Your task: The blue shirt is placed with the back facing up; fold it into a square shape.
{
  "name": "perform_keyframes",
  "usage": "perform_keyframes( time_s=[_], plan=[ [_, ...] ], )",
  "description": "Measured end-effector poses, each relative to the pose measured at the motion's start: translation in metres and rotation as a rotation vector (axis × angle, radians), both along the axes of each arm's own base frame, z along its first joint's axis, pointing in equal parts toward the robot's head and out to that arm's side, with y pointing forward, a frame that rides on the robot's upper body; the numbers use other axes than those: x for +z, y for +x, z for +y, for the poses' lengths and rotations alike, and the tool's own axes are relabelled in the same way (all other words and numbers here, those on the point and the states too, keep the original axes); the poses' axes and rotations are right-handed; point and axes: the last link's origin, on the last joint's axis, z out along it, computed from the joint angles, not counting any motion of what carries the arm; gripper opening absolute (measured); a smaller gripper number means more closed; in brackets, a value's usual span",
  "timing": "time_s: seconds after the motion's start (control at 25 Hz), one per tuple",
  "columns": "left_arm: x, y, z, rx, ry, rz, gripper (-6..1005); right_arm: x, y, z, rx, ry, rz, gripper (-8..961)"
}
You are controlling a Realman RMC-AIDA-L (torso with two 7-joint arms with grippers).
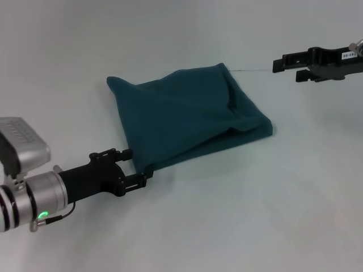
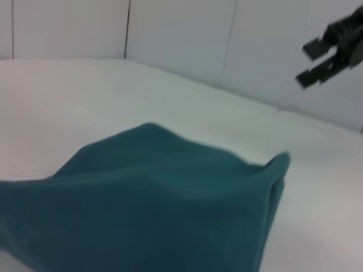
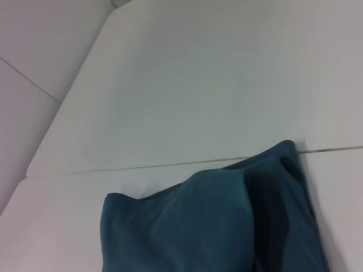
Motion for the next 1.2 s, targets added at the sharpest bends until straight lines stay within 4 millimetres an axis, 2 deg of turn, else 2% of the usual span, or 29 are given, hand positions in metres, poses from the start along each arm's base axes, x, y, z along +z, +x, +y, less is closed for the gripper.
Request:
perform_keyframes(
  time_s=[0.64,0.88,1.2],
  plan=[
    [-0.016,0.006,0.023,0.014,-0.004,0.159,708,0.006,0.001,0.002,-0.018,0.019,0.004,848],
    [-0.015,0.008,0.026,0.037,-0.006,0.153,688,0.009,0.002,0.003,-0.021,0.028,0.008,847],
    [-0.016,0.008,0.026,0.035,-0.013,0.192,549,0.011,0.003,0.003,-0.023,0.031,0.006,847]
  ],
)
